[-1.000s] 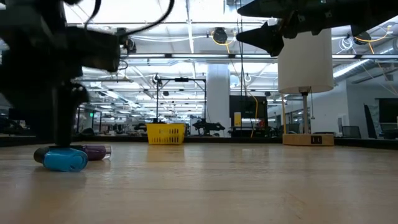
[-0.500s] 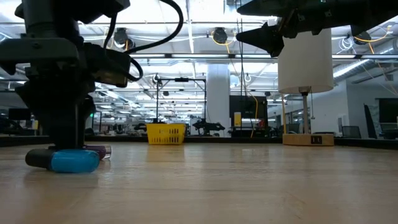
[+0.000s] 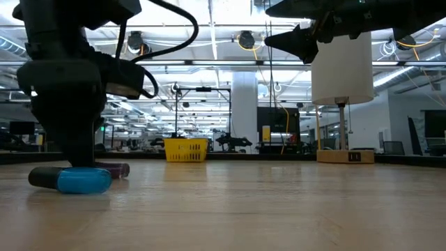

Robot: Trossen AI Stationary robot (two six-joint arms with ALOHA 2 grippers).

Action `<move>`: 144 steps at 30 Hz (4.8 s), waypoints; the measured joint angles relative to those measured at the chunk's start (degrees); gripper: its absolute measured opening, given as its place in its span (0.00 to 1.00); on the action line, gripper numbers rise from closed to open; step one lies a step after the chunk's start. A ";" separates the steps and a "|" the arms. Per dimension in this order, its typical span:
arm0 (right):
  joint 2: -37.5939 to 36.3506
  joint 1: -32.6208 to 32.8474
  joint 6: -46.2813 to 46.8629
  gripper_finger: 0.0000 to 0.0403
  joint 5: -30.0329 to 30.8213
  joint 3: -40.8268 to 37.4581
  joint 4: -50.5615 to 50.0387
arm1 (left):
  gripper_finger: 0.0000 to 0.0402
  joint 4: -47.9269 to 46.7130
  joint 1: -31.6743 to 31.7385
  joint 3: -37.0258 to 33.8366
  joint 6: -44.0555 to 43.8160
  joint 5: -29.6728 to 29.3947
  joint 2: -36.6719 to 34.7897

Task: Pick & Place Nail Polish
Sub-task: Put the violet nail polish bottle into the yellow bin, then put the blue nail polish bottle into the yellow bin

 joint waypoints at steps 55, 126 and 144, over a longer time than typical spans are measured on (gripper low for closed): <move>0.00 0.00 0.15 0.79 -0.02 0.00 -0.02 | 0.53 7.50 7.64 -0.22 68.36 4.57 0.20; 0.00 -0.90 -0.04 0.79 0.04 -0.02 0.25 | 0.08 40.00 57.63 -2.19 43.88 4.14 0.14; 0.00 -0.92 -0.48 0.79 0.00 -0.02 -1.36 | 0.31 37.82 57.65 0.46 46.85 4.49 2.62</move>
